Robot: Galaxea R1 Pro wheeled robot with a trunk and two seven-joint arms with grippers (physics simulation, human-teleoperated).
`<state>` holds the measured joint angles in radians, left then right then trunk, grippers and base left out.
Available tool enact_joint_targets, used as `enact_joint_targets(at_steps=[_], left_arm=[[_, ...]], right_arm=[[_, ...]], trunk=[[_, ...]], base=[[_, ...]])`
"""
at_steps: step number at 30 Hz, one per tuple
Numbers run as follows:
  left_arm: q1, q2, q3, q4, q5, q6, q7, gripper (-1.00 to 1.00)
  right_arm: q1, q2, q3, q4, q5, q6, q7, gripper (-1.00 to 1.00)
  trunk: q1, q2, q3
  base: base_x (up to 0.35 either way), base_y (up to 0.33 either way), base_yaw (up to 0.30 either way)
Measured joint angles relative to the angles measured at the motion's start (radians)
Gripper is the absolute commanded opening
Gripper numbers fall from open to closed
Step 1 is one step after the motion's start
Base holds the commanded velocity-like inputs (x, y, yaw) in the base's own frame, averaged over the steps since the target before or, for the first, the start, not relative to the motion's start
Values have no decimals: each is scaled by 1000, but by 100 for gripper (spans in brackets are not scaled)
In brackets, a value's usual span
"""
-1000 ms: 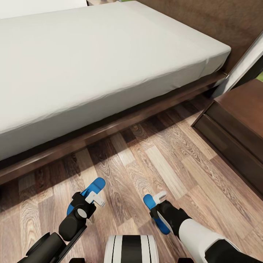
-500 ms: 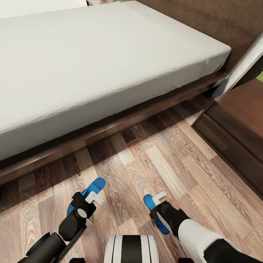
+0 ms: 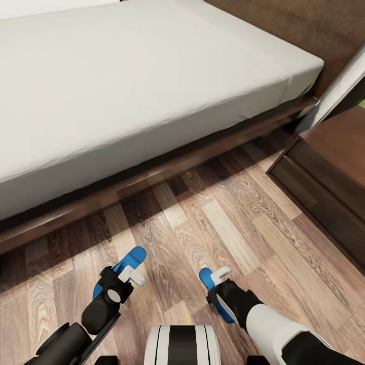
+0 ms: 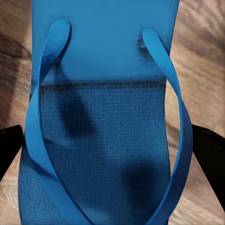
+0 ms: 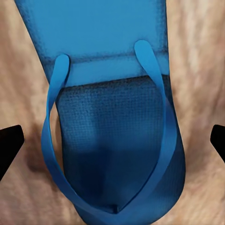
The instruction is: In the bedroom, move the book from the bed onto either nightstand, and place the two sandals side by side next to the bed.
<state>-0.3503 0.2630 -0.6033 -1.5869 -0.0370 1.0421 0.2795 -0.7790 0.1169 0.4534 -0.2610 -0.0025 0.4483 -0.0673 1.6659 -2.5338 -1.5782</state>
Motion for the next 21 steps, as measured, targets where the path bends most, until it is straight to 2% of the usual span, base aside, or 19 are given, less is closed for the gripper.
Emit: enact_joint_targets(at_steps=[9,12,21], left_arm=[[0,0,0,0,1,0,-1,-100],[0,0,0,0,2,0,0,-100],[0,0,0,0,0,0,0,-100]], right_arm=[[0,1,0,0,1,0,0,100],[0,0,0,0,1,0,0,100],[0,0,0,1,1,0,0,100]], trunk=[[0,0,0],[1,-1,-11],[1,-1,-12]], base=[[0,0,0],[0,0,0],[0,0,0]])
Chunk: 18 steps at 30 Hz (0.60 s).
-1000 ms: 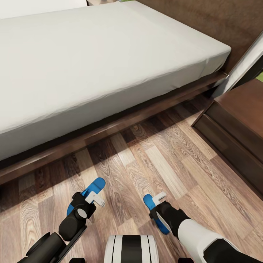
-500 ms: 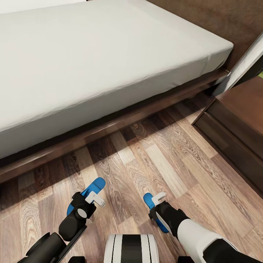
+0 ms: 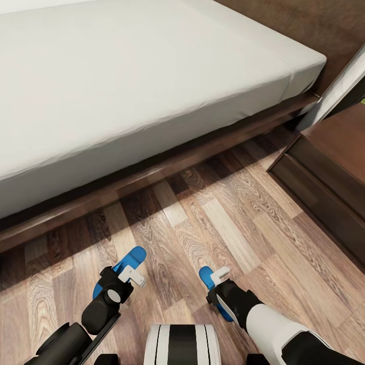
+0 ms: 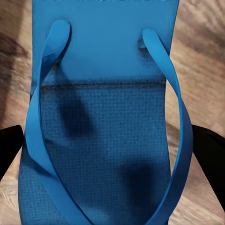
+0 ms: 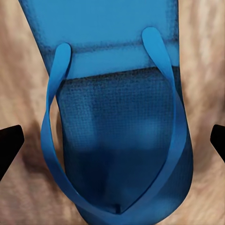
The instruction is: In the bedroom, move the book from the bed onto either nightstand, and place the two sandals side by side next to the bed.
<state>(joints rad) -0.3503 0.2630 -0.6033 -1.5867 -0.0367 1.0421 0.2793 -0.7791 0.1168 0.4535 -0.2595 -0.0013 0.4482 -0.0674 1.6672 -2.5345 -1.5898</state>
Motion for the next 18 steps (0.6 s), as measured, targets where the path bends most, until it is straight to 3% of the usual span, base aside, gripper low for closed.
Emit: enact_joint_targets(at_steps=[18], left_arm=[[0,0,0,1,0,0,0,-100]], right_arm=[[0,0,0,1,0,0,0,100]], trunk=[[2,-1,-15]], base=[[0,0,0]])
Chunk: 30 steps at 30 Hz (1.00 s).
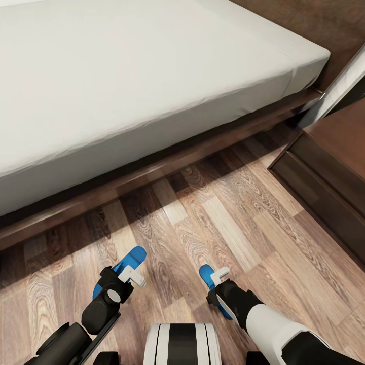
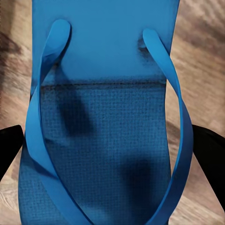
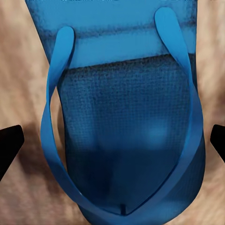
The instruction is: In the bedroom, move the book from the bed onto either nightstand, and place the two sandals side by side next to the bed.
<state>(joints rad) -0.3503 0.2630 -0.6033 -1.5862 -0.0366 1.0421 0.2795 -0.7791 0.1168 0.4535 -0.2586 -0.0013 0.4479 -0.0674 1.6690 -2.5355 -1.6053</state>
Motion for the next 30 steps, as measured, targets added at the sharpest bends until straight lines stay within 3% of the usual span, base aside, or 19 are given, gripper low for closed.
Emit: enact_joint_targets(at_steps=[4,5,21,30], left_arm=[[0,0,0,0,0,0,0,-100],[0,0,0,0,0,0,0,-100],[0,0,0,0,0,0,0,-100],[0,0,0,0,-1,0,0,-100]], right_arm=[[0,0,0,0,0,0,0,100],[0,0,0,0,0,0,0,-100],[0,-1,2,1,5,-3,0,-100],[0,-1,2,1,2,-6,0,-100]], trunk=[[0,0,0],[0,0,0],[0,0,0],[-4,2,35]], base=[[0,0,0],[0,0,0],[0,0,0],[0,0,0]])
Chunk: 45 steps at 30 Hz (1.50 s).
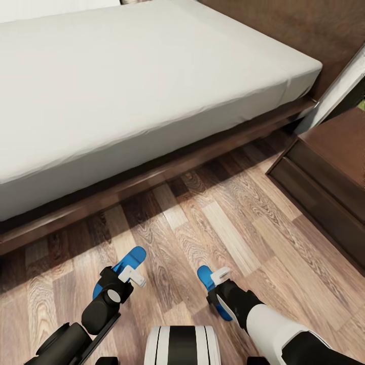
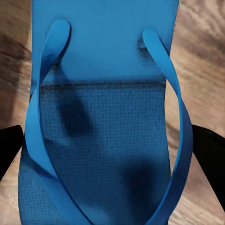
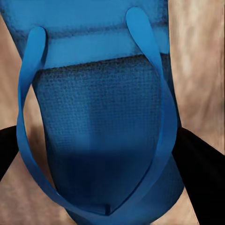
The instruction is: In the bedroom, move the book from the bed onto either nightstand, and place the two sandals side by side next to the bed.
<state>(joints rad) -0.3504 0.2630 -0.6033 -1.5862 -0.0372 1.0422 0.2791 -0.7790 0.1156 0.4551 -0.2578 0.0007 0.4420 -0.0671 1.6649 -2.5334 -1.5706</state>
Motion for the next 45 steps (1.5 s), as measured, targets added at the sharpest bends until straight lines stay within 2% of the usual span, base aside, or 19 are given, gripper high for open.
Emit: enact_joint_targets(at_steps=[13,20,34,45], left_arm=[[0,0,-1,0,0,0,0,-100],[0,0,0,2,0,0,-1,-100],[0,-1,1,11,-4,0,1,-100],[0,-2,1,12,-4,0,-1,-100]], right_arm=[[0,-2,-2,0,-1,-6,0,-100],[1,-6,-2,-2,-1,-46,8,-100],[3,-8,4,-13,2,-77,16,-100],[4,-1,8,-14,3,-85,19,-100]], trunk=[[-6,3,50],[-9,5,77],[-15,8,132],[-20,11,174]], base=[[0,0,0],[0,0,0],[0,0,0],[0,0,0]])
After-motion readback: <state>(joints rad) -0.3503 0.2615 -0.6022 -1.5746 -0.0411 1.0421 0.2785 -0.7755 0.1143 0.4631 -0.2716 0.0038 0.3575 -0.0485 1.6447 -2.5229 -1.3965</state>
